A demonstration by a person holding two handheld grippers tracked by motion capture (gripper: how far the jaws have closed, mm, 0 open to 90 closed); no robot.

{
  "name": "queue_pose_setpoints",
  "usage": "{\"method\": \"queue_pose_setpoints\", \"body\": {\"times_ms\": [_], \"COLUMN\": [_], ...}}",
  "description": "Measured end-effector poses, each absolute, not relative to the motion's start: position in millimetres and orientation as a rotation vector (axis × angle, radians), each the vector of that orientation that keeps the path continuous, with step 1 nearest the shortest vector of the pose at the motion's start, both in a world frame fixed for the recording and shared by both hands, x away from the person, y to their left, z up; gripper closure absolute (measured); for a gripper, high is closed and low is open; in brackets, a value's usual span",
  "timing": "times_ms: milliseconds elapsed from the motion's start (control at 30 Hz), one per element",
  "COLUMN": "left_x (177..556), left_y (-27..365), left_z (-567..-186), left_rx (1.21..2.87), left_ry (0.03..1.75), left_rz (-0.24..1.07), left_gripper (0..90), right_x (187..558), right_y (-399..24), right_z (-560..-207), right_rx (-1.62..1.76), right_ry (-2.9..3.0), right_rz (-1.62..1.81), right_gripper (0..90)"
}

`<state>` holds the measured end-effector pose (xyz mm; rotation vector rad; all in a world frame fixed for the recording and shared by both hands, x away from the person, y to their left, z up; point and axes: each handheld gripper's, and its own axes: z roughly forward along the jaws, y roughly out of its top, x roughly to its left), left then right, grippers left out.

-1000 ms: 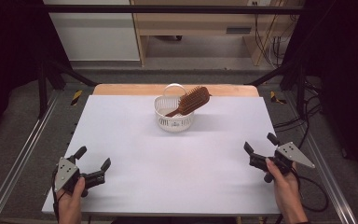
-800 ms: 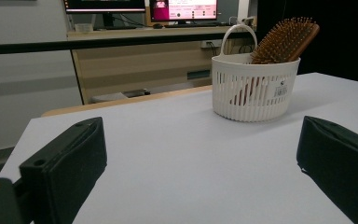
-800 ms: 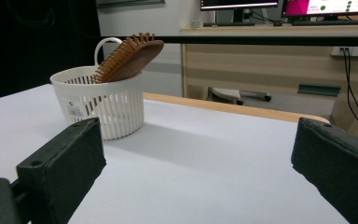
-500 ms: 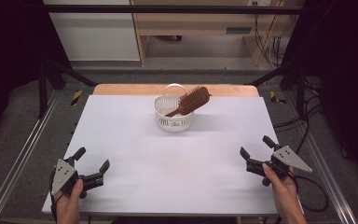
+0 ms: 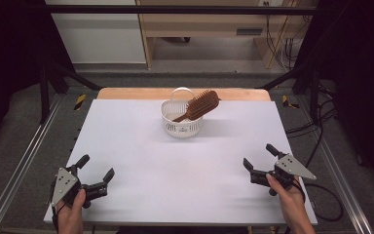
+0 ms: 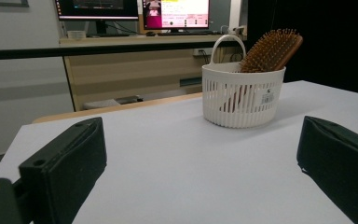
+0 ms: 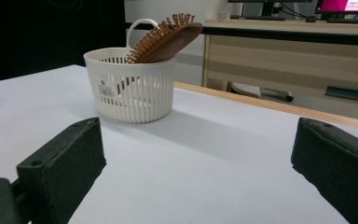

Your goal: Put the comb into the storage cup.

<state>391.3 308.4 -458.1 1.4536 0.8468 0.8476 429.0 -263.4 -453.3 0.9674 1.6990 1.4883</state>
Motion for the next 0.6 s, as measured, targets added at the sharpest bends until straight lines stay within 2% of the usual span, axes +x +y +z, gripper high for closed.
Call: {"method": "queue_pose_setpoints", "body": {"times_ms": [600], "left_x": [392.3], "left_y": [301.3], "left_z": [-458.0], "left_rx": [1.466], "left_ry": [0.823], "left_rz": [0.828], "left_gripper": [1.1], "right_x": [431.0], "right_y": [-232.4], "right_z": [-463.5], "right_rx": [0.879], "right_ry": [1.735], "right_rz": [1.543], "right_gripper": [3.5]}}
